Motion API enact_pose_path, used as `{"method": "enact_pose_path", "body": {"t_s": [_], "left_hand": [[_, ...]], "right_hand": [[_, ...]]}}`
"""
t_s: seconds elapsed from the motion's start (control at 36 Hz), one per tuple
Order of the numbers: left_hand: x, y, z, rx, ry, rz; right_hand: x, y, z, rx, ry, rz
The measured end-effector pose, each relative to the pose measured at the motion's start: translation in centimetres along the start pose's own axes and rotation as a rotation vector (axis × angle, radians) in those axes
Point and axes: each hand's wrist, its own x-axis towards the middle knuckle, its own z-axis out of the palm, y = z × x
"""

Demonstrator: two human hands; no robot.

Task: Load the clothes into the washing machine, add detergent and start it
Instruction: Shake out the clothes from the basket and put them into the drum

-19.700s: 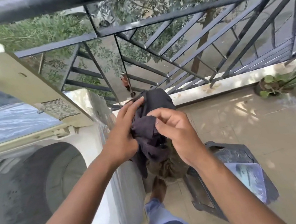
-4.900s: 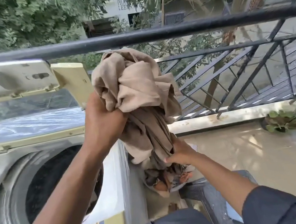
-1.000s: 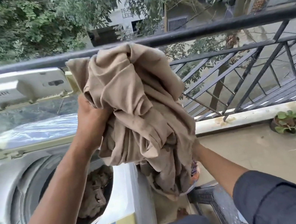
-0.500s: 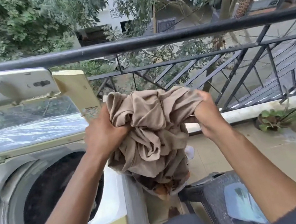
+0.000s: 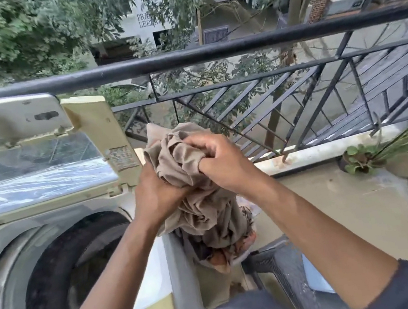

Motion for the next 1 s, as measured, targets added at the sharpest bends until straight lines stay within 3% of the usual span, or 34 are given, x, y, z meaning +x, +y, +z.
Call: {"method": "enact_pose_path", "body": {"t_s": [0.08,0.17,0.25,0.31,0.36,0.44,0.53,0.64,0.83,1.0], "left_hand": [[-0.4,-0.1,0.3,-0.097,0.086,-0.047],[-0.2,0.2,0.1,-0.028,0.114,-0.066],[0.2,0.3,-0.4,-0.045,0.121,-0.091],[0.4,0.7,-1.1,-0.093,0.136,-0.118],[0.4,1.5,-2.1,-0.104,0.17,-0.116],[0.5,2.9,-3.7,-0.207,0.2,-0.104],[0.7,4.2,-4.9,-0.314,0.198,-0.041],[1.1,5.8,-6.3,-0.408,0.214,0.075],[1.5,6.0,-7.3,-0.357,0.232,0.098],[1.3,4.5,-6.9,-0.166,0.128,-0.029]], "right_hand": [[0.1,0.7,-1.2,0.092,-0.1,-0.004],[-0.1,1.8,-2.3,0.226,-0.112,-0.036],[-0.3,4.2,-2.4,0.319,0.134,0.02],[-0.6,7.0,-2.2,0.217,0.328,0.086],[-0.7,10.4,-2.1,0.104,0.39,0.217],[-1.1,14.5,-1.6,-0.052,0.117,0.45],[-1.5,17.0,-0.3,-0.24,-0.173,0.453],[-0.3,24.2,2.2,-0.346,-0.231,0.529],[0.3,22.3,3.5,-0.273,0.013,0.588],[2.1,27.7,0.8,-0.009,0.263,0.614]]}}
